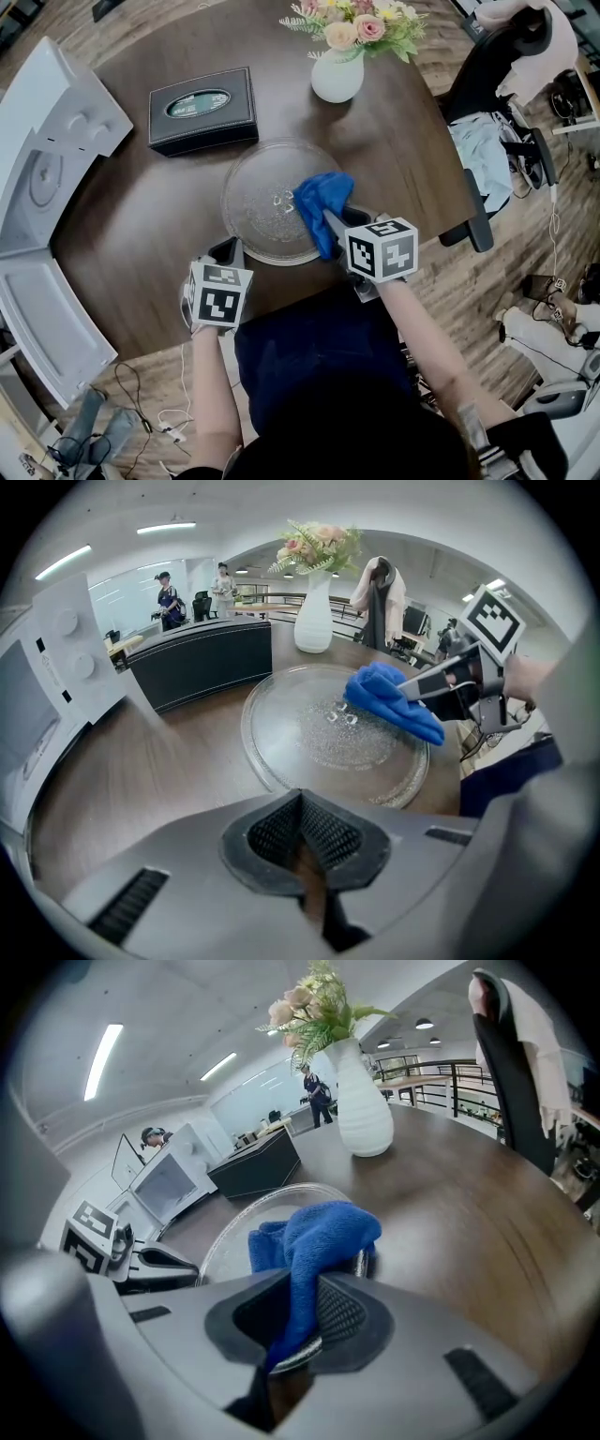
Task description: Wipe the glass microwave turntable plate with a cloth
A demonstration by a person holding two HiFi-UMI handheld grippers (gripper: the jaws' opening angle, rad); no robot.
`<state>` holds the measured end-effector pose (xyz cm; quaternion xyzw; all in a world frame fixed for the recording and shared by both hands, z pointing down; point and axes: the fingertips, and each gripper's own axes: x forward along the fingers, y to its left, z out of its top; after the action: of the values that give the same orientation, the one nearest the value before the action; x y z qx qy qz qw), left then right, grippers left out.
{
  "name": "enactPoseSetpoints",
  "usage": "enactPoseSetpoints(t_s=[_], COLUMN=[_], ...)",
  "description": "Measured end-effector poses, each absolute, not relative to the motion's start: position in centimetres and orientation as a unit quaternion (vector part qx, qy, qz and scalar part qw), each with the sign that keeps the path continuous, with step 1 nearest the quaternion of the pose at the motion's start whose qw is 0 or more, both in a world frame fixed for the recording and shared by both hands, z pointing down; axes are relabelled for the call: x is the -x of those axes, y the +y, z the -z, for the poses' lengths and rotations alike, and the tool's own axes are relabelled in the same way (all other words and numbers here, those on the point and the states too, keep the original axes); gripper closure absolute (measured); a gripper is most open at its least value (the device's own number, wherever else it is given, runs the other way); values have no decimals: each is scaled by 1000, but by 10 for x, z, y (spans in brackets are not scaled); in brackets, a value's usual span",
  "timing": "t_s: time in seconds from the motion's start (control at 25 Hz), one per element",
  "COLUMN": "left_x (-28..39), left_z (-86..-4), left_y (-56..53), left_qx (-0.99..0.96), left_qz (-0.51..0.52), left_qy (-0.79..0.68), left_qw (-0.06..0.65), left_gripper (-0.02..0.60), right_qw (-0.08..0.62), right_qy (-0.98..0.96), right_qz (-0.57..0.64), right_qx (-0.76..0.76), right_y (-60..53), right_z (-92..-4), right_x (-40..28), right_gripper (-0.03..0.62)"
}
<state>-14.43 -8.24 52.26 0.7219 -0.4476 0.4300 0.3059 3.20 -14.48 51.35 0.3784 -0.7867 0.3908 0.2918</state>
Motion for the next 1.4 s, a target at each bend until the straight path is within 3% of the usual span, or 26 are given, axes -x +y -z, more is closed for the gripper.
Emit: enactPoseSetpoints(t_s=[0.72, 1.0, 1.4], left_x=[144, 144, 144], left_z=[-522, -522, -521], left_y=[-83, -83, -82], left_qx=[-720, -720, -721], left_qz=[-432, -424, -424], left_qy=[-451, -456, -455], left_qw=[302, 306, 305], left_gripper=[580, 578, 580], right_qw=[239, 219, 245], right_qy=[-767, -801, -839], right_qz=[-373, -383, -399], right_qx=[-464, -405, -279], right_y=[-159, -136, -90], right_z=[-467, -448, -465], right_x=[-107, -57, 51], right_gripper=[543, 543, 543])
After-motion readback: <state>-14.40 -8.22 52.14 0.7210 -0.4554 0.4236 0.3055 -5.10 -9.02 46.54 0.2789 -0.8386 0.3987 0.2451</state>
